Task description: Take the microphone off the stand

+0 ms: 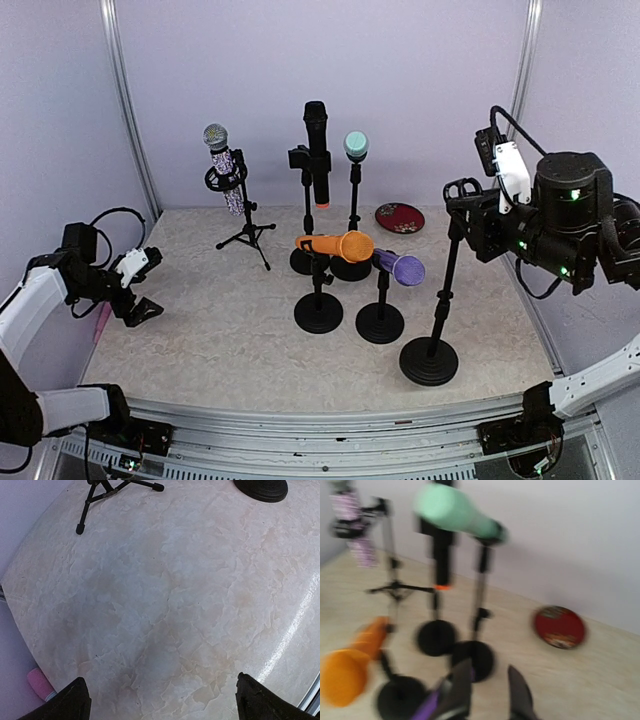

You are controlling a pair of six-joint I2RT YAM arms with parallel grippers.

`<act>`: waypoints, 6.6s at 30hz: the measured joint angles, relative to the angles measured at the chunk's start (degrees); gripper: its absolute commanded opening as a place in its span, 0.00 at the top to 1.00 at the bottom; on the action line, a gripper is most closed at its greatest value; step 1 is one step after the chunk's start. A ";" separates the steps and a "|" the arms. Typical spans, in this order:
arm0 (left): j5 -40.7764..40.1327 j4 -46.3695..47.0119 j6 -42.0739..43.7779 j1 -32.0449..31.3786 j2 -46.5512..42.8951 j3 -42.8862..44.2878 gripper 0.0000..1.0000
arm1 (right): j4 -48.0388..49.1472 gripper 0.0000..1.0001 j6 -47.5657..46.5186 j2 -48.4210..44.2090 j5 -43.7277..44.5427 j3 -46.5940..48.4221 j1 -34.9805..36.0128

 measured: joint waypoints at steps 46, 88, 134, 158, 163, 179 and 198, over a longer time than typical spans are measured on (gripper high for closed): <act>-0.94 -0.55 -0.52 -2.84 -0.37 0.02 0.01 | 64.30 0.00 -23.89 37.66 -30.05 -6.84 -59.36; -1.73 -0.66 -1.27 -5.11 -4.74 -0.15 0.01 | 34.91 0.32 -13.42 38.95 -35.15 7.93 -63.52; 3.30 0.26 -10.54 -15.39 -1.20 2.89 0.01 | 6.19 0.14 11.37 7.63 -4.72 -16.52 -2.34; 1.81 10.19 -24.61 -35.12 10.08 8.70 0.01 | 8.24 1.00 8.59 5.09 -15.87 -18.36 -2.36; 1.66 8.17 -23.58 -33.94 7.23 7.93 0.01 | 7.80 1.00 7.98 2.43 -21.73 -18.56 -1.22; 1.75 4.74 -21.16 -27.39 5.03 6.56 0.01 | 24.92 1.00 -1.05 16.46 -22.32 -15.19 10.67; 4.00 1.68 -19.96 -20.06 -0.15 6.34 0.01 | 51.06 1.00 -11.80 43.93 -16.59 4.39 6.60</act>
